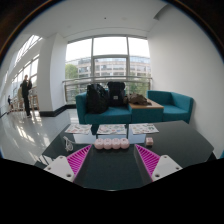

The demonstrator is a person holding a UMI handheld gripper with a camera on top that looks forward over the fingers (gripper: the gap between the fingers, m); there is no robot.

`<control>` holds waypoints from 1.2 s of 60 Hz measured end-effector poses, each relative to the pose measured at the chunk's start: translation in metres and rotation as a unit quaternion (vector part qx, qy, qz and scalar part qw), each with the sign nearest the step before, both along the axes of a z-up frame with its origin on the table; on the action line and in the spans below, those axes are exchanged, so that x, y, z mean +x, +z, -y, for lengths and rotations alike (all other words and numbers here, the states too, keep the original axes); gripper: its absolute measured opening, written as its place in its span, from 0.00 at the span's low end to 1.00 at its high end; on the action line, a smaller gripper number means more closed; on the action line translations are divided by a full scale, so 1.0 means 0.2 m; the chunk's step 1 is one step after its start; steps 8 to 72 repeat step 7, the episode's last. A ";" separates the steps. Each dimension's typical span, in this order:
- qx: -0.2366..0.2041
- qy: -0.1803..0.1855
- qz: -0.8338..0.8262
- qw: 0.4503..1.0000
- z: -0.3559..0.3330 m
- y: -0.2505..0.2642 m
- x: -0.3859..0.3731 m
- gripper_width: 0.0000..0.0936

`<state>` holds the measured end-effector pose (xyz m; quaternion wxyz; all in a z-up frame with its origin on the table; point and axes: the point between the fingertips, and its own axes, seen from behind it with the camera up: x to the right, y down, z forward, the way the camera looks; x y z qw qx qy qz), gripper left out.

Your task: Unplug charger

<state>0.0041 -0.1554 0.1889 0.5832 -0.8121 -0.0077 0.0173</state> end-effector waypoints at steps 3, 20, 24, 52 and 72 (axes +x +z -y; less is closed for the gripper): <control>0.001 -0.001 0.002 1.000 0.00 0.00 0.01 0.89; 0.000 -0.002 0.002 1.000 0.00 0.00 0.01 0.89; 0.000 -0.002 0.002 1.000 0.00 0.00 0.01 0.89; 0.000 -0.002 0.002 1.000 0.00 0.00 0.01 0.89; 0.000 -0.002 0.002 1.000 0.00 0.00 0.01 0.89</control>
